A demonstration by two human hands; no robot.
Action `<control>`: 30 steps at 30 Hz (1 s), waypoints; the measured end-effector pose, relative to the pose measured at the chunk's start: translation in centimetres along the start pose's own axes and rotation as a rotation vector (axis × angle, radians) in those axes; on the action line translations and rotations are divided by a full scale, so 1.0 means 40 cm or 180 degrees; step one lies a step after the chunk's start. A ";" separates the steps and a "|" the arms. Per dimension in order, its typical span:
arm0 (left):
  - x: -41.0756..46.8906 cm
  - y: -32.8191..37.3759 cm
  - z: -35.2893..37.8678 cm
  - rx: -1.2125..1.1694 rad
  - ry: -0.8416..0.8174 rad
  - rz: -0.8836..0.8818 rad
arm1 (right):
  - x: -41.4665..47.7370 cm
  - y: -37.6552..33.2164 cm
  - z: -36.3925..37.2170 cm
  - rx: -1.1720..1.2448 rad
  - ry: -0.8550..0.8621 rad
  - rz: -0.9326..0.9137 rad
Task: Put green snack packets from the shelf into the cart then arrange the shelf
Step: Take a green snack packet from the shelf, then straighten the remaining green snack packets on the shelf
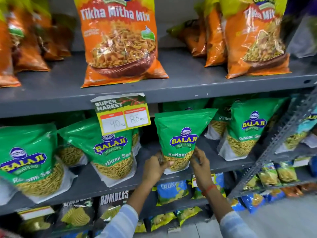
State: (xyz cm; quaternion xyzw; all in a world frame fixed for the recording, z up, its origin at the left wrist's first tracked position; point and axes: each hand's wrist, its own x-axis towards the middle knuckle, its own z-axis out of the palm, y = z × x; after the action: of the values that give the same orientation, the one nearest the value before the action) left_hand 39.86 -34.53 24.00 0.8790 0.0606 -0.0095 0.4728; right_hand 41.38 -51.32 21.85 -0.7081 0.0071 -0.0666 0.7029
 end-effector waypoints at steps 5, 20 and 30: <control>-0.004 -0.019 0.033 0.0073 0.0226 0.0048 | -0.014 0.011 0.016 -0.0014 0.0458 -0.0212; 0.040 0.214 0.437 0.0259 0.0537 0.1195 | 0.093 0.023 -0.294 -0.1006 0.1409 -0.1090; 0.216 0.222 0.601 -0.0654 -0.0249 0.0212 | 0.195 0.095 -0.494 -0.0588 0.0378 -0.0162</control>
State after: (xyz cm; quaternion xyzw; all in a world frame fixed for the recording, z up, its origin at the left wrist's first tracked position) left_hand 50.44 -58.56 17.45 0.8264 0.0135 -0.0218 0.5625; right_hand 47.35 -71.82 18.78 -0.7647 0.0368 -0.1253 0.6310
